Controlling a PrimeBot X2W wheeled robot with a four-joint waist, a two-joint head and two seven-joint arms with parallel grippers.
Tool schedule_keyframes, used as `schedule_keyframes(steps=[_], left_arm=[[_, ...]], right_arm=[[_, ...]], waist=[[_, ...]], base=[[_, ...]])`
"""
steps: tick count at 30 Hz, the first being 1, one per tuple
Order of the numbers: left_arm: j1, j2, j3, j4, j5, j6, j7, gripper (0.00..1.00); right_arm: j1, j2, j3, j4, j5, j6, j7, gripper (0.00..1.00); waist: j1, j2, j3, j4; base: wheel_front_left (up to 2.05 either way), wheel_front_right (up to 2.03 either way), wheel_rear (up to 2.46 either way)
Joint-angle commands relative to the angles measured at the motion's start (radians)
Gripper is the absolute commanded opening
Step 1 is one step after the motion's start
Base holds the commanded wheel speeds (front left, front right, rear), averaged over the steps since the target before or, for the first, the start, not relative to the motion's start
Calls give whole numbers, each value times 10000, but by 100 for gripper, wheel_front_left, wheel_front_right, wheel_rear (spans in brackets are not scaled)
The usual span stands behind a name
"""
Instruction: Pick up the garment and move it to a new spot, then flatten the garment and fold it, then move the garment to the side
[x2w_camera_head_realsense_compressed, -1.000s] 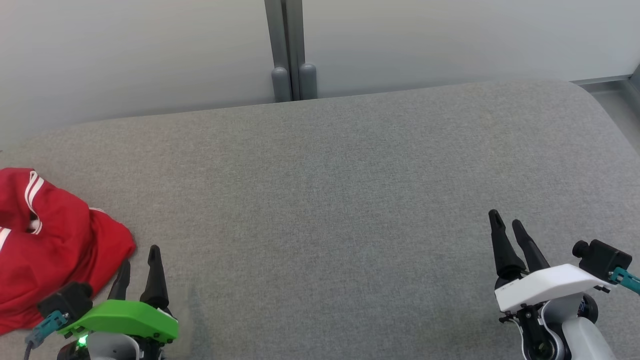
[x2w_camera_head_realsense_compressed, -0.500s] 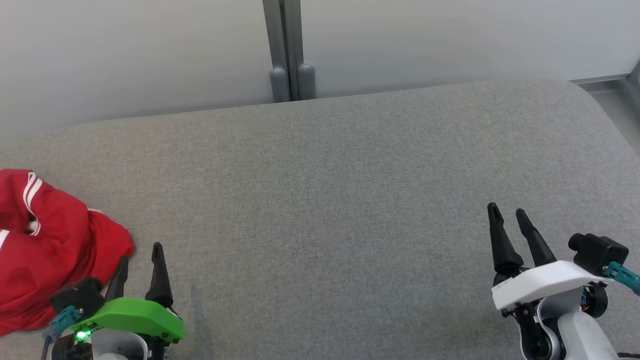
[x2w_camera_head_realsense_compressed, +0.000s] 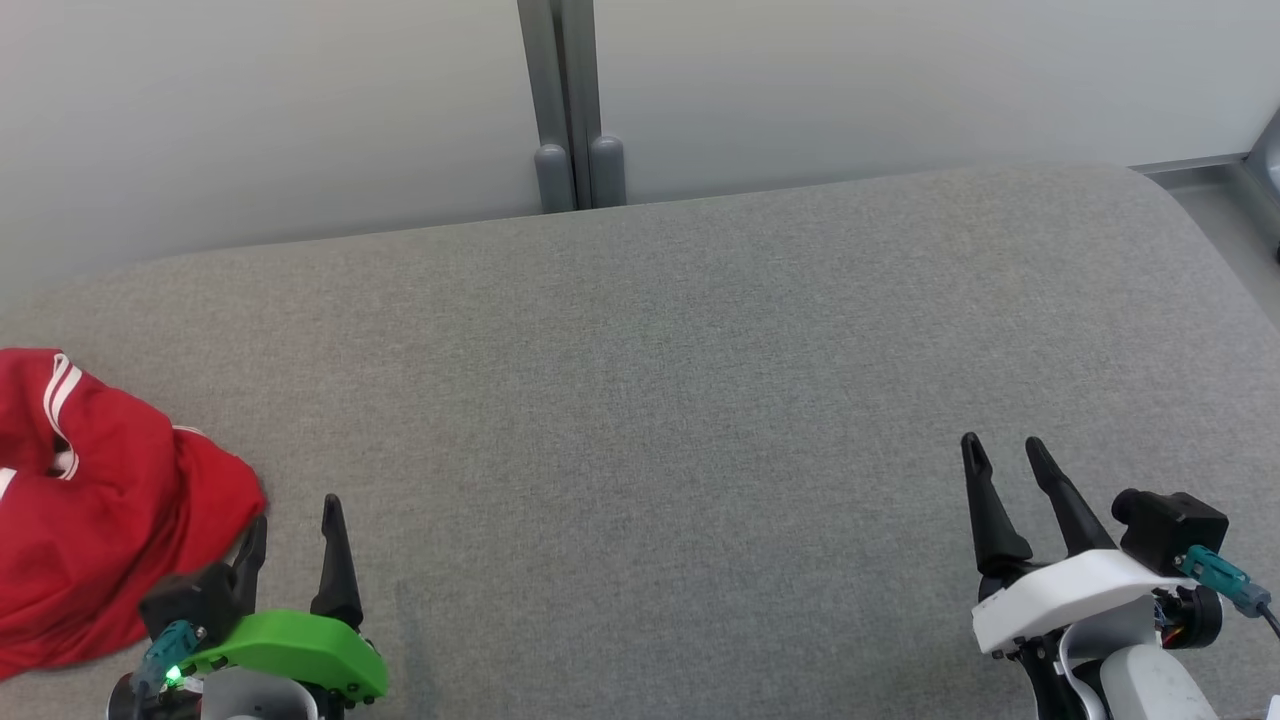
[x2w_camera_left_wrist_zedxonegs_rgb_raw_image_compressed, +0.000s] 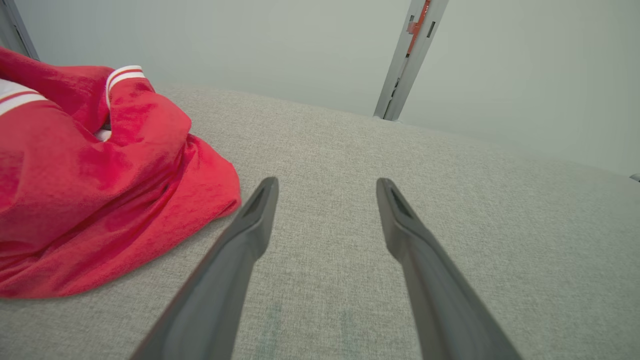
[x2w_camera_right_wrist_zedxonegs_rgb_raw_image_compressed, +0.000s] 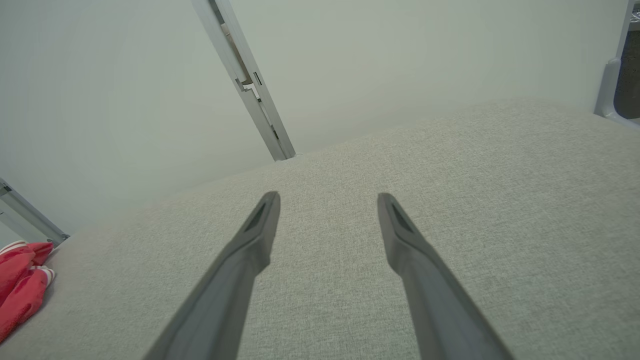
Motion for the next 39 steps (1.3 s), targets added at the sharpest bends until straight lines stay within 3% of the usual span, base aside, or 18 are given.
schedule_keyframes(steps=[1, 19, 30, 39], left_arm=[[43, -8, 49, -31, 252, 13, -100, 100], [205, -202, 497, 388, 1849, -177, -500, 100], [280, -283, 1085, 704, 2661, -268, -713, 100], [550, -228, 2176, 1012, 3088, -378, -876, 100]], right_arm=[[11, -52, -31, -48, -244, 2, -93, 100], [-44, -67, 82, 315, -1761, 3, -496, 100], [-137, -74, 583, 518, -2541, 3, -713, 100], [-468, -83, 1311, 778, -3120, 1, -874, 100]], waist=[[0, 0, -12, -4], [0, 0, 74, 216], [0, 0, 306, 1810], [0, 0, 543, 3166]], base=[[0, 0, 0], [0, 0, 0], [0, 0, 0], [0, 0, 0]])
